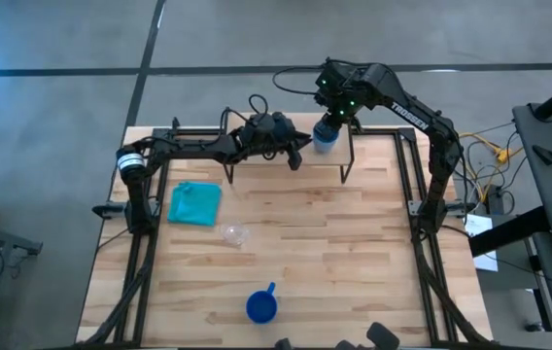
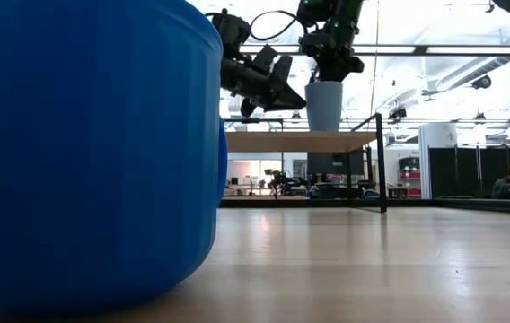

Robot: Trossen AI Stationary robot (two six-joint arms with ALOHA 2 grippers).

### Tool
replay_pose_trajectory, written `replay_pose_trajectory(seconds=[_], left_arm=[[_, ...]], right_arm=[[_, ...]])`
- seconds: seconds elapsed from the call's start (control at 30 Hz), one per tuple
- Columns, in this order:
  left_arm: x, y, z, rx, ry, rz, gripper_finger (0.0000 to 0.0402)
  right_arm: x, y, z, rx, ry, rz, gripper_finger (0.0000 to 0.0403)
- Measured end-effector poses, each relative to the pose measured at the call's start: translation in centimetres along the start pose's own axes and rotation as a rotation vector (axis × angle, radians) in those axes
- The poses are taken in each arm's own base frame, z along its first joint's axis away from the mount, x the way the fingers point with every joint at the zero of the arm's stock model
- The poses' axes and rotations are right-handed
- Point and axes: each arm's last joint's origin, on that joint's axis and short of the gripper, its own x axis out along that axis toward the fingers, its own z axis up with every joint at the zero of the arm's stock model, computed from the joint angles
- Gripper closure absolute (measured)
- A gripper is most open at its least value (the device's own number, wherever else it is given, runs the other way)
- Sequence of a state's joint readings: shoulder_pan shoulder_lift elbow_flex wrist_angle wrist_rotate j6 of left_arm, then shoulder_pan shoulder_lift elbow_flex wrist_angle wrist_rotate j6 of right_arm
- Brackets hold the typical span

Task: Stack small to large cups/mugs on shelf
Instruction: Put the blue cup on the shelf, then put the blue mug on the shelf

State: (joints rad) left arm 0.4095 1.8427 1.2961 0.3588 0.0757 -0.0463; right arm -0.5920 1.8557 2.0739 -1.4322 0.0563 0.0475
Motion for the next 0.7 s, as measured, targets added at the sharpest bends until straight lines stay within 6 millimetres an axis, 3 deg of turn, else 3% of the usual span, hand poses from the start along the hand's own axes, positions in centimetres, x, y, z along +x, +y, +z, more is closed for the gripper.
replay_pose_trajectory(seconds=[0.33,0.7], left_arm=[[0.0,0.1,0.6,0.001,-0.016,0.002,0.0355],[0.0,0.3,0.6,0.0,-0.017,0.006,0.0355]], right_arm=[[-0.1,-0.1,-0.1,-0.007,0.006,-0.008,0.0309],[-2.7,-0.7,0.2,-0.022,-0.071,-0.081,0.0305]])
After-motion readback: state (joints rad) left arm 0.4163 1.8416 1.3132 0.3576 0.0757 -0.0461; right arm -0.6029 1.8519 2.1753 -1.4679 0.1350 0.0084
